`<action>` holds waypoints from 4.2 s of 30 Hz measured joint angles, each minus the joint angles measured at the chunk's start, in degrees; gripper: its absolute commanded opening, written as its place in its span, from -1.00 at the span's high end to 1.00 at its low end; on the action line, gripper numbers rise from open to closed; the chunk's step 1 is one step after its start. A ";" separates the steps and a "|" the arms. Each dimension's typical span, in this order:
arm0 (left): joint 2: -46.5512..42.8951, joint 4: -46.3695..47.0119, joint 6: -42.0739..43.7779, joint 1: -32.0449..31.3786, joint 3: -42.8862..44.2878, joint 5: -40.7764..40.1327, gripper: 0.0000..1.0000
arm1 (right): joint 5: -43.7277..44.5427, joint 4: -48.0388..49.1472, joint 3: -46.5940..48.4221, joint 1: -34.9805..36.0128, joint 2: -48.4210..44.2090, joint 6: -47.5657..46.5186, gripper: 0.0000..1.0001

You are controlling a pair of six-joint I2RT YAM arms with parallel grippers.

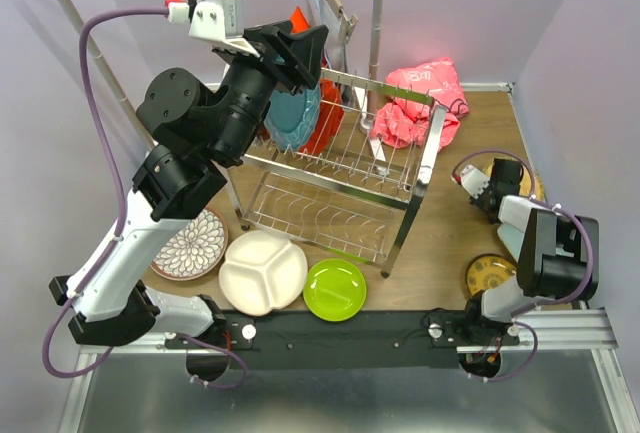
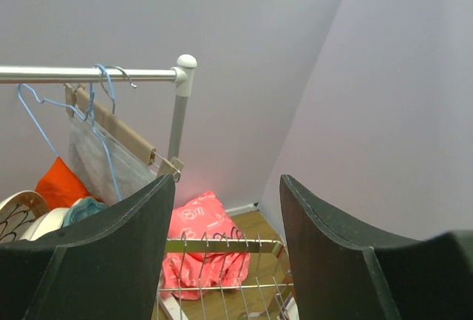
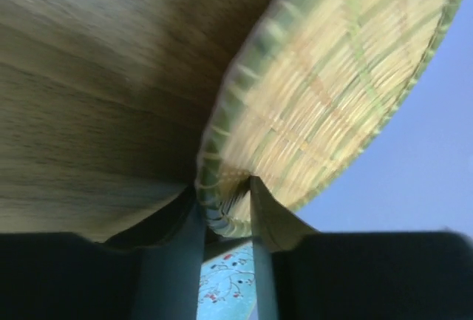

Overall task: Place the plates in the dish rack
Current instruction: Grab a plate with the right arm, then pass the plate from the right arm to the left, then insert the plate into the dish rack

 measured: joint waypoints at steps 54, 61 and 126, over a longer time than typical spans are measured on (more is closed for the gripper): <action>17.27 -0.63 -15.08 4.61 19.87 23.06 -0.31 | -56.68 0.02 37.35 4.24 -29.88 14.86 0.99; 22.75 -4.26 -19.78 3.72 23.76 22.53 -0.31 | -61.24 0.00 38.45 7.06 -29.53 5.35 0.99; 8.72 -14.01 2.56 6.45 21.27 3.19 1.00 | -21.90 7.76 39.69 21.07 -26.10 25.05 -1.00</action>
